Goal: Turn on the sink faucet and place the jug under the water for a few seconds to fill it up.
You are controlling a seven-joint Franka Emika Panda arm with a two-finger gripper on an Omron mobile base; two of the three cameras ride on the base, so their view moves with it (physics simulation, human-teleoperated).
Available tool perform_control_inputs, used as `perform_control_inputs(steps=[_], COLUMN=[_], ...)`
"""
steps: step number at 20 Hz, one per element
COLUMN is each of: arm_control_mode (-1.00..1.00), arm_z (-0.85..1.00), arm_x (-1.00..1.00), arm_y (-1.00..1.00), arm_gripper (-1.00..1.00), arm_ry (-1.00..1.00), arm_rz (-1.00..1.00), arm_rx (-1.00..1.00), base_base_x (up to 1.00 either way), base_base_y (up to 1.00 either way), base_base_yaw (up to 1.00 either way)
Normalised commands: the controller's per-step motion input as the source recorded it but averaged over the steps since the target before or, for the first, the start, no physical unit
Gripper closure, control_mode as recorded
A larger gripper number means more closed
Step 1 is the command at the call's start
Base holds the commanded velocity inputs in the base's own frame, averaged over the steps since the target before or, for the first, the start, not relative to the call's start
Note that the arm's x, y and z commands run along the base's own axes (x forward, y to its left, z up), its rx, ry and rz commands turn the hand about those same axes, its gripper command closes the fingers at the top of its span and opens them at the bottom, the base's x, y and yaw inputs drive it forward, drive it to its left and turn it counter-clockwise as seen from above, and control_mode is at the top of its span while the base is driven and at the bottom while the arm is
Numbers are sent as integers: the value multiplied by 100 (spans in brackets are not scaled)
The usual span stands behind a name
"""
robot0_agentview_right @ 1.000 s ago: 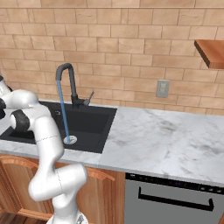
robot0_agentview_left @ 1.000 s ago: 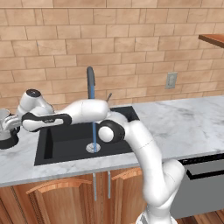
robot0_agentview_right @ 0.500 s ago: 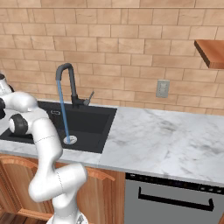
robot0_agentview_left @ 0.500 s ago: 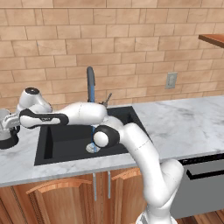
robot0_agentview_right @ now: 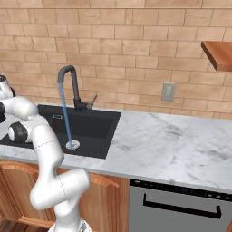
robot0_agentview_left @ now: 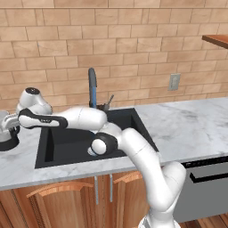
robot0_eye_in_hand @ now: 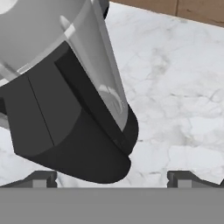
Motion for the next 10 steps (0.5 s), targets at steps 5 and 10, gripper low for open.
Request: perform_control_inputs(steps=[5, 10], arm_control_mode=[-100, -100], arm_z=[-11, -21], arm_x=[1, 0], arm_y=[19, 9], arm_gripper=[-100, -100], arm_ry=[0, 0], arm_rz=[0, 0], arm_rx=[0, 0], base_base_x=[0, 0], base_base_y=[0, 0], base_base_yaw=[0, 0])
